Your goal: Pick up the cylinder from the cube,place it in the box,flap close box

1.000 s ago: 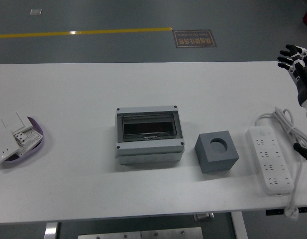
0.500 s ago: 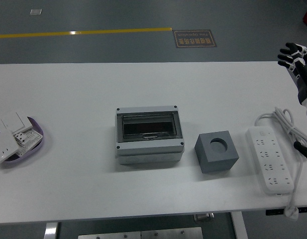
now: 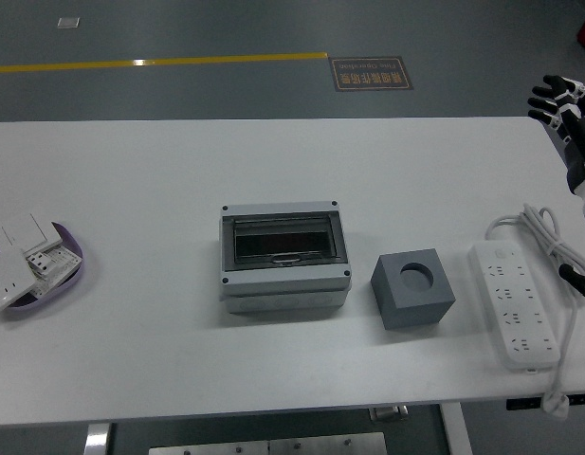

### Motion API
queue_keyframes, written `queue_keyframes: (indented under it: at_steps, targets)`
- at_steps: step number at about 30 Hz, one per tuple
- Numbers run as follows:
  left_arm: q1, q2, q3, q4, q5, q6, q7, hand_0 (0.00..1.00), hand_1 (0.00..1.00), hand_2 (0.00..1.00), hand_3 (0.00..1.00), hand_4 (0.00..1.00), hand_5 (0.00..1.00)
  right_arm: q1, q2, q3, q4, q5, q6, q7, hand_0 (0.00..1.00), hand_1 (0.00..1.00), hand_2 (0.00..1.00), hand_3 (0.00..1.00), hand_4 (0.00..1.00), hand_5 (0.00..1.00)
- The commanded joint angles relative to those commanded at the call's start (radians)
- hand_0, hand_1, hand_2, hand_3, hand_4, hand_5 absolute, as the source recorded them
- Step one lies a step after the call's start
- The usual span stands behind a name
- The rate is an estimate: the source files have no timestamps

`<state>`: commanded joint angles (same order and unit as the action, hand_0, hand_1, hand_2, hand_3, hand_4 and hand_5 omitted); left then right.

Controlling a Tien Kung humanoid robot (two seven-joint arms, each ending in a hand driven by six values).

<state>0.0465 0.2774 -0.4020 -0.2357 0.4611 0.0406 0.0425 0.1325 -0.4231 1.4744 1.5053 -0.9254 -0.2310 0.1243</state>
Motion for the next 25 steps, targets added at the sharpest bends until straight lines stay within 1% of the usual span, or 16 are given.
queue_keyframes:
  at_steps: [25]
  targets:
    - [-0.003,-0.004,0.003,0.0,-0.003,-0.002,-0.001,0.592,0.627,0.619,0.637,0.695,0.226,-0.008,0.0,0.017,0.005,-0.004,-0.009,0.003,0.693,0.654,0.642,0.641,0.777,0.536]
